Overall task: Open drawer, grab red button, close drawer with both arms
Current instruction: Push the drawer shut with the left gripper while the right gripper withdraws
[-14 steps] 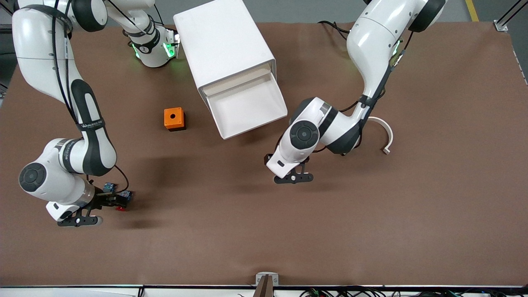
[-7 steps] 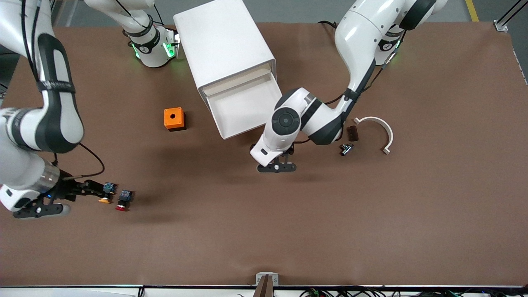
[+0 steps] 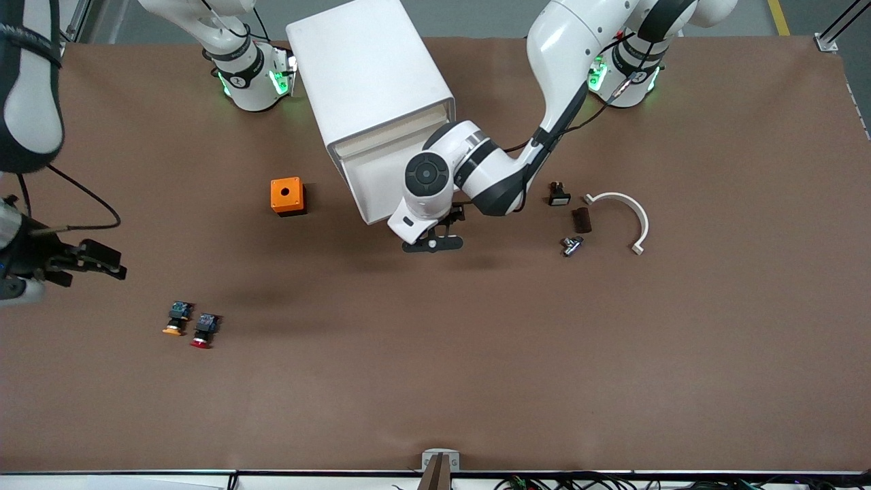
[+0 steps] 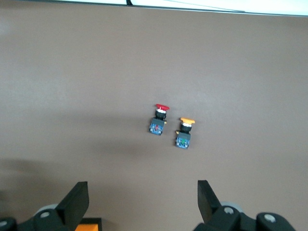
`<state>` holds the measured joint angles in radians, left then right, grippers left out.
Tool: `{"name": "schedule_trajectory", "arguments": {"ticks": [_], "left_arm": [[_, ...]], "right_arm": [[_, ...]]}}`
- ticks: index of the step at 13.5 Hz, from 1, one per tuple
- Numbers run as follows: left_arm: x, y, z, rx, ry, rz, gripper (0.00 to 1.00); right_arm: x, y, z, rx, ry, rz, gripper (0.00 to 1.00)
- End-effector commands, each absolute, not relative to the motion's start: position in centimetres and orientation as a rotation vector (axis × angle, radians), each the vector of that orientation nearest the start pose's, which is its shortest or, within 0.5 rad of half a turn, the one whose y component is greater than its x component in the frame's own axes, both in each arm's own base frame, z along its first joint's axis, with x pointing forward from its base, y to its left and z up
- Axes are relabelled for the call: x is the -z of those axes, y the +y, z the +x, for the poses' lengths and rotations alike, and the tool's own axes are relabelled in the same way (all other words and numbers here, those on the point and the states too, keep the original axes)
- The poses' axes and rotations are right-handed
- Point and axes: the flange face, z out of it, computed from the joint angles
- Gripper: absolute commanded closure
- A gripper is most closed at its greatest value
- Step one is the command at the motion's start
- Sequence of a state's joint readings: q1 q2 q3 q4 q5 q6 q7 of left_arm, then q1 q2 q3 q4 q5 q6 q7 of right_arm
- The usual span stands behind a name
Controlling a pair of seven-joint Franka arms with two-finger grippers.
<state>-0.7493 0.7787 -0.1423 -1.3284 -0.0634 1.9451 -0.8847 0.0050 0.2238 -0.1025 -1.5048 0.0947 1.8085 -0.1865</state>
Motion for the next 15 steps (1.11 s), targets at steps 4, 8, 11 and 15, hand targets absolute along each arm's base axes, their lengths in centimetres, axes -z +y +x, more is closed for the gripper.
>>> {"name": "schedule_trajectory", "arguments": {"ticks": [4, 8, 11, 15], "left_arm": [[-26.7, -58.4, 41.4, -0.486, -0.143, -3.067, 0.0], [-26.8, -59.8, 39.1, -0.512, -0.139, -3.062, 0.0], [-26.3, -61.1, 36.9, -0.526, -0.085, -3.052, 0.0], [-26.4, -62.1, 35.3, -0.531, -0.044, -3.051, 0.0]], "right_arm": [[-60.2, -3.7, 58.7, 0.089, 0.069, -3.062, 0.0], [-60.9, -3.8, 57.0, -0.031, 0.008, -3.045, 0.0], [-62.1, -2.9, 57.4, 0.016, -0.012, -3.061, 0.0], [-63.5, -3.3, 58.0, 0.055, -0.008, -3.161, 0.0]]}}
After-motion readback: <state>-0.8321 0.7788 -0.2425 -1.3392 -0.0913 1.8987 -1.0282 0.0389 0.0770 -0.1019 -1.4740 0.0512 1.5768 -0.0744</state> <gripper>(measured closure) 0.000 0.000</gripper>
